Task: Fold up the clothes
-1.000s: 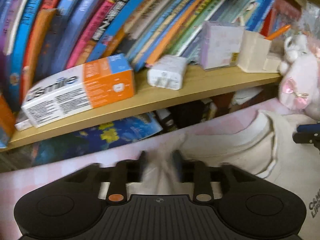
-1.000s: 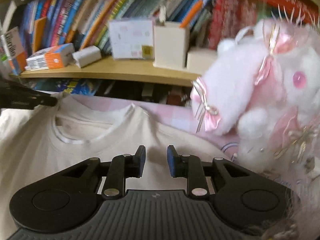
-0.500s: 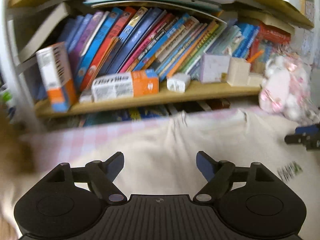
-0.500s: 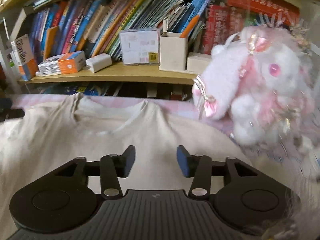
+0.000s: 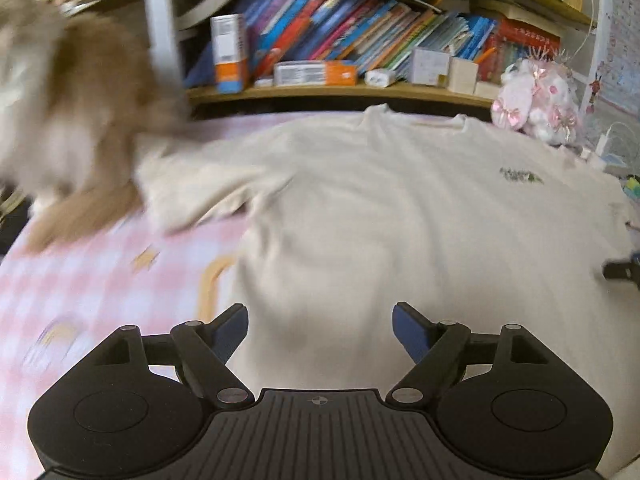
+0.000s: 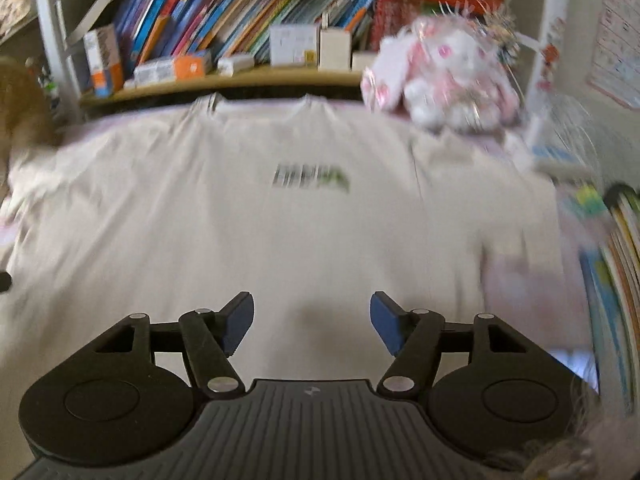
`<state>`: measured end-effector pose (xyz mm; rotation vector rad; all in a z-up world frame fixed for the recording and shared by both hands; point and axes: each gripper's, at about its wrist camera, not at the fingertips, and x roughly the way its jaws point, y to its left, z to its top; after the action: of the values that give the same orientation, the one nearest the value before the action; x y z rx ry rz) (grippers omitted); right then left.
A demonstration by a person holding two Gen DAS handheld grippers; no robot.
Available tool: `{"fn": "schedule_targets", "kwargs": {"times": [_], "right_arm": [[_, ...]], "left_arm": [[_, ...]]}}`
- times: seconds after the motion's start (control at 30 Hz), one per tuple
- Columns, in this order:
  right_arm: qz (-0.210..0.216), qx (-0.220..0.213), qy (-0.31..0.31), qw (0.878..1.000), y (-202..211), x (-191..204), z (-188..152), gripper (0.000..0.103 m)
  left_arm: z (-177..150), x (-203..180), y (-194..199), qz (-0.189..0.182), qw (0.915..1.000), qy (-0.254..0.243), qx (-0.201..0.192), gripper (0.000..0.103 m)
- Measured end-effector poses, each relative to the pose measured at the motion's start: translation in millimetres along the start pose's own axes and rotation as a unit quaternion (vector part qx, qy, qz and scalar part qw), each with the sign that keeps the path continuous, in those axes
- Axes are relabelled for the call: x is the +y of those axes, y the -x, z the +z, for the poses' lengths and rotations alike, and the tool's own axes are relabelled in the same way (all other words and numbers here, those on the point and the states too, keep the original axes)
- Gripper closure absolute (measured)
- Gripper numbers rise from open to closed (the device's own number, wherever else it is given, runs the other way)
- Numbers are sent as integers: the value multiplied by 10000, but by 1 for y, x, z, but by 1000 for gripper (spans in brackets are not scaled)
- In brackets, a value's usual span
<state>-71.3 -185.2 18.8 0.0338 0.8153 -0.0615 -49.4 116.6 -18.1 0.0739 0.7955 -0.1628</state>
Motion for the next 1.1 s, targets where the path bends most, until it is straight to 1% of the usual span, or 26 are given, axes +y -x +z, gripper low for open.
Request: {"fn": "schedule_targets", "kwargs": {"times": [0.13,0.2,0.27,0.33,0.37,0.4,0.43,0.47,0.5,0.53,0.57,0.6,0.63,0.73,0.83,0.97,1.1], "right_arm": [[-294,172,-246,9991,27,15,-51,37],[-445,199,-462,9977,39,17,-70,37],[-561,215,-634,9962,49,17,-85,38],[-628,215,-718,9952,57,18,-95,42],[-652,211,-740,9949,61,18,-99,43],[-671,207,-755,9947,63,18,-101,46],[-688,205,-769,9945,65,19,-103,49],[-707,203,-780,9942,67,19,-105,51],[-731,202,-780,9941,68,20,-106,52],[-744,198,-775,9940,69,21,-108,52],[-755,194,-773,9940,70,21,-109,52],[-761,188,-779,9939,71,21,-109,52],[-767,181,-785,9938,72,21,-110,52],[-776,157,-786,9938,74,22,-113,53],[-743,131,-779,9941,75,23,-115,53],[-695,82,-731,9949,76,23,-117,53],[-626,127,-687,9956,79,22,-118,53]], "left_arm": [[-30,18,27,180,9997,139,22,21],[-39,28,32,182,9994,277,54,21],[-47,38,37,185,9989,415,85,23],[-55,48,41,187,9982,552,117,24],[-59,51,42,176,9979,608,136,26],[-62,52,42,140,9977,636,169,35],[-65,53,40,97,9976,652,216,41],[-68,53,39,54,9974,668,264,49],[-70,54,39,20,9973,672,287,56],[-71,54,40,2,9975,656,271,59],[-73,55,41,-16,9976,641,254,74],[-74,56,42,-35,9978,625,238,99],[-76,56,43,-53,9979,609,222,102],[-80,58,46,-108,9982,562,173,102],[-86,62,52,-125,9978,643,135,102],[-89,60,56,-115,9982,559,159,102],[-91,62,59,-127,9979,609,158,101]]}}
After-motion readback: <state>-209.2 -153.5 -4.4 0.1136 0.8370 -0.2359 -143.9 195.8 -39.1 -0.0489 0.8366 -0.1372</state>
